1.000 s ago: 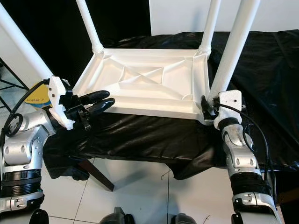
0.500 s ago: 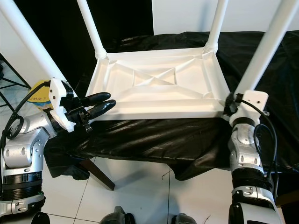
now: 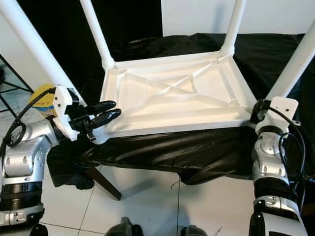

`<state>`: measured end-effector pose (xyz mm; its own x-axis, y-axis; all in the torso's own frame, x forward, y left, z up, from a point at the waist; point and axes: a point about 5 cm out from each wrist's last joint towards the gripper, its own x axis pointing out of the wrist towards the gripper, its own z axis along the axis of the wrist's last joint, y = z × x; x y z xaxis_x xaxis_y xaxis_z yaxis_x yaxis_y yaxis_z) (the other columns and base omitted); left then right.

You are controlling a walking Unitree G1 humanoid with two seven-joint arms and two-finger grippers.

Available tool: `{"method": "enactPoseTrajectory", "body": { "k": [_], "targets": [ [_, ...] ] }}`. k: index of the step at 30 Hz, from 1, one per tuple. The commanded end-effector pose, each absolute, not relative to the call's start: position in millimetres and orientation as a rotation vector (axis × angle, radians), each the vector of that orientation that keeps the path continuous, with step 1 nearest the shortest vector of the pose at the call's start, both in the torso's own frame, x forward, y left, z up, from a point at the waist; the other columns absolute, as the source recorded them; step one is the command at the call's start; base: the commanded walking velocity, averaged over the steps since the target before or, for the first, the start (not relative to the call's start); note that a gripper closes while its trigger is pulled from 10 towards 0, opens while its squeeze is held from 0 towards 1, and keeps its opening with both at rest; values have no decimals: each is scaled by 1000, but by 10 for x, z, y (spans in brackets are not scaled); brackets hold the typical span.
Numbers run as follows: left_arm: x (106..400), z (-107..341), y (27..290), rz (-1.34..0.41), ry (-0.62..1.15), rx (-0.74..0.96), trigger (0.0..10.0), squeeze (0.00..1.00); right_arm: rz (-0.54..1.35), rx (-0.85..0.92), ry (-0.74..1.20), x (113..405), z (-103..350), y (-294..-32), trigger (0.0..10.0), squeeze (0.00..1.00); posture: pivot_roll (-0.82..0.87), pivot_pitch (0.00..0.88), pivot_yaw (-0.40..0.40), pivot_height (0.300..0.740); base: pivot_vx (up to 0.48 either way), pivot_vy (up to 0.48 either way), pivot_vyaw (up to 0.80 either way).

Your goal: Building children table

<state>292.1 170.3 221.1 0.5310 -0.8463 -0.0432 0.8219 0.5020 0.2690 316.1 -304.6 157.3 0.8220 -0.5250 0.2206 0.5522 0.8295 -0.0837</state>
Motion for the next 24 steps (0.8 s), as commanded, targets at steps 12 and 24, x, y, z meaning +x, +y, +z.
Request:
{"method": "enactPoseTrajectory", "body": {
  "k": [12,24],
  "targets": [
    [3239,2222,2233,-808,-16,438,10000,0,-424,-127,-201,3286,1613,-2954,10000,0,-40,59,43,740,0,0,0],
    [3514,2366,2197,-830,-49,445,10000,0,-416,-167,-201,3315,1687,-3068,10000,0,-40,80,33,740,0,0,0]
  ]
}}
